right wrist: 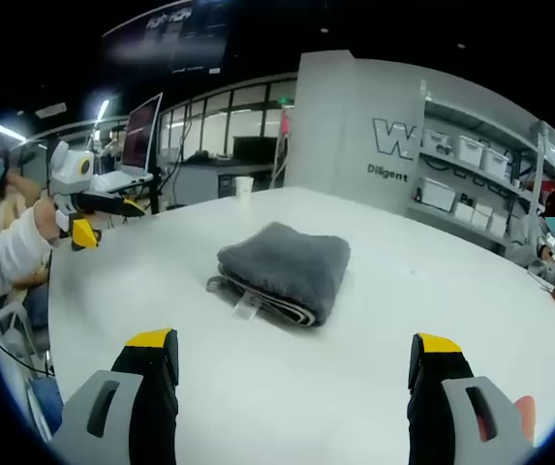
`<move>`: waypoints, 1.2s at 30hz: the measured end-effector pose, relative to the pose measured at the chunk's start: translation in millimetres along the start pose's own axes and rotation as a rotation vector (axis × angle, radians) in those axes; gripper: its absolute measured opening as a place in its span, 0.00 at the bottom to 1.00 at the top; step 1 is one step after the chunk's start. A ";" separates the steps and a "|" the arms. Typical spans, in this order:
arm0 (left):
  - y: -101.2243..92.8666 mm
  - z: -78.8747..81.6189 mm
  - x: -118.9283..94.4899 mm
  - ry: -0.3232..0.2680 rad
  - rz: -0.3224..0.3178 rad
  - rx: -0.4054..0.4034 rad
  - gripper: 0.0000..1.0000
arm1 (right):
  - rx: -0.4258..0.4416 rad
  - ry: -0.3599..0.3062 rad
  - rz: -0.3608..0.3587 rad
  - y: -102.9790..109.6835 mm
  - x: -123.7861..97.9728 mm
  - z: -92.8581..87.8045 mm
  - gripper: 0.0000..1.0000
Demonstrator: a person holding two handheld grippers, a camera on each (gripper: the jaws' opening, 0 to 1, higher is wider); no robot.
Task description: Open the folded towel by lifting each exposed corner and separating the folded layers until the towel lies flat within the target outline without major curled edges
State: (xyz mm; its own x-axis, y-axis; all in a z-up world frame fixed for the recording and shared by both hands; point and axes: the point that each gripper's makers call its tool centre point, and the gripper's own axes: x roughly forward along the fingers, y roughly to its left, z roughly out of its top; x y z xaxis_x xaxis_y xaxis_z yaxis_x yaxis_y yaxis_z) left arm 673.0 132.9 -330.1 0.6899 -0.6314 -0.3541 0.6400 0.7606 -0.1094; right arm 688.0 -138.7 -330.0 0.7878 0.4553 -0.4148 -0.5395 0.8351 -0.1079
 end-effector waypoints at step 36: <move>25.3 10.1 87.1 -0.068 -0.220 0.192 1.00 | 0.012 -0.094 -0.023 14.4 94.1 22.6 0.99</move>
State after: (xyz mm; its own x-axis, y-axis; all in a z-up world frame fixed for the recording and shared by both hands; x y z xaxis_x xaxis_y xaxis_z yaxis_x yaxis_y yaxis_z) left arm 752.7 95.6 -354.4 0.5442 -0.7916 -0.2780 0.8246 0.5657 0.0036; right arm 761.1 -76.8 -350.2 0.8249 0.4623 -0.3253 -0.5174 0.8492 -0.1052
